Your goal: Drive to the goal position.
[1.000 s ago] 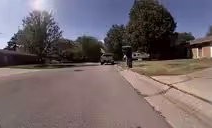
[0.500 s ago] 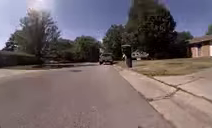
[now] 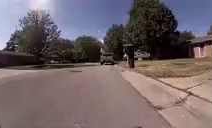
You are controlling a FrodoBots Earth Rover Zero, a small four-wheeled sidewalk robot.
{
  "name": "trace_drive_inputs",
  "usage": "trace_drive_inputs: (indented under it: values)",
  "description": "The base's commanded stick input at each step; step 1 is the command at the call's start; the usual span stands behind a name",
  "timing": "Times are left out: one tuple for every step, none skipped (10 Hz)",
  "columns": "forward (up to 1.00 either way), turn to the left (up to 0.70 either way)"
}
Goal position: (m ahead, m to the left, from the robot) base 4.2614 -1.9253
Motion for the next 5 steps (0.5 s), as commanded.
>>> trace_drive_inputs:
  values:
    - [0.70,0.00]
    - [0.70,0.00]
    - [0.70,0.00]
    - [0.70,0.00]
    - [0.70,0.00]
